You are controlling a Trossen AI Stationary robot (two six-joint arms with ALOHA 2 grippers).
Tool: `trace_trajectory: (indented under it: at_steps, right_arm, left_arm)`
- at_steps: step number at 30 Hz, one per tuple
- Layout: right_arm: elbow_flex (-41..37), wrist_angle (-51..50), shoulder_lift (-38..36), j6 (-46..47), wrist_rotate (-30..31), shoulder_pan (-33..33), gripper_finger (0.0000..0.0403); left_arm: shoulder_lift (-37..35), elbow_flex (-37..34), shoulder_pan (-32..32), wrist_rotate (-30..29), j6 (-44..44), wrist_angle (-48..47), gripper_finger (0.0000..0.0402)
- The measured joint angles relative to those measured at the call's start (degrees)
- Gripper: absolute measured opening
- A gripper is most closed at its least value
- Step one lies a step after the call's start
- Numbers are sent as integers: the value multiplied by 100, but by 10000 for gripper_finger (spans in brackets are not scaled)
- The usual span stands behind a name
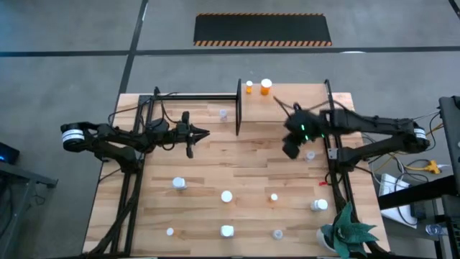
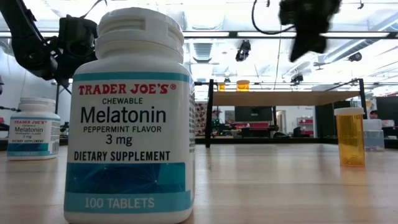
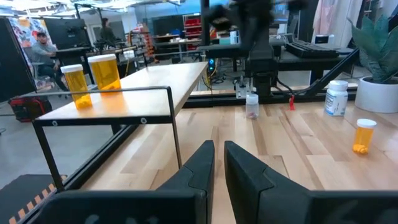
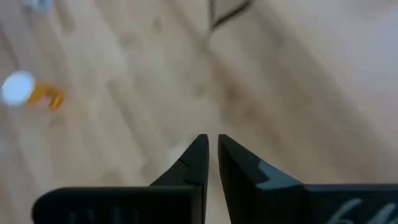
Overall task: Pick and place medicine bottles onto shelf by color
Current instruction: Put the middle white pill bottle on the shelf
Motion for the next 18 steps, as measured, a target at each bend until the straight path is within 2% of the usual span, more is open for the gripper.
trace_trajectory:
  at_steps: [5, 8, 12, 18]
  right_arm:
    - [-461, -386, -294, 1338, 514, 1045, 20]
    - [-600, -406, -324, 1853, 592, 1537, 20]
    - [-655, -425, -127, 2421, 442, 2125, 31]
    - [-355, -530, 444, 3359, -25, 3224, 81]
  left_arm:
    - [138, 62, -2, 0, 2, 26, 19]
    - [175, 77, 0, 0, 1, 60, 19]
    - [228, 87, 0, 0, 2, 169, 19]
    - [232, 87, -2, 0, 4, 182, 19]
